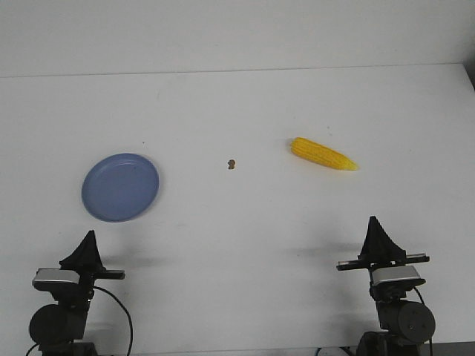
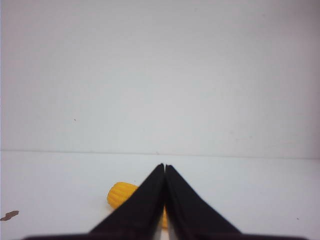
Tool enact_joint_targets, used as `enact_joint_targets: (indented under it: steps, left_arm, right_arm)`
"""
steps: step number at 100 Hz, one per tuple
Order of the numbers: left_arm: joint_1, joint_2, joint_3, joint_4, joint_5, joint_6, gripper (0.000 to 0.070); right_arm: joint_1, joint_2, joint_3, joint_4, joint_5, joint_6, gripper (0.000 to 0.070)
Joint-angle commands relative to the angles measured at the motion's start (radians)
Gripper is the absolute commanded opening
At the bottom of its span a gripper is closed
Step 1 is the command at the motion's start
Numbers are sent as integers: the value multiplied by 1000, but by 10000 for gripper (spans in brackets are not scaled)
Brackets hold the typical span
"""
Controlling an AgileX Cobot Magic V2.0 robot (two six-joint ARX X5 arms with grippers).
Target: Place corn on plate with both arms
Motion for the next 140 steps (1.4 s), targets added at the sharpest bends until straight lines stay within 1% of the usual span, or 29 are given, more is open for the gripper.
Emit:
enact_joint_targets:
  steps: [1,10,19,27,34,57,72,77,91,103,111,140]
  left_arm:
    - [2,-2,6,6,-4,-3,6]
    - [2,0,39,-8,-4,-3,6]
    - [2,8,95,-62,-5,-5,6]
    - [2,35,161,-128,-33,-50,6]
    - [2,79,224,-184,-61,-76,6]
    - [2,290,466,-341,-60,-83,6]
    - [2,454,661,-501,-60,-82,6]
    - [2,510,724,-568,-60,-82,6]
    - [2,656,879,-763,-60,-84,6]
    - [2,756,968,-877,-60,-105,6]
    - [2,801,1001,-919,-59,-105,6]
    - [2,819,1006,-926,-59,-104,6]
  right_arm:
    - [0,-1,2,2,0,36,2]
    - [0,0,29,-50,0,66,2]
    - [0,0,85,-145,0,73,2]
    - [0,11,153,-229,1,73,2]
    - [0,29,226,-307,1,72,2]
    - [0,187,510,-597,1,59,2]
    - [0,323,686,-785,2,42,2]
    - [0,377,751,-859,3,42,2]
    - [0,504,885,-1015,13,42,2]
    - [0,585,943,-1106,35,40,2]
    - [0,616,949,-1127,35,34,2]
    - [0,633,949,-1111,34,34,2]
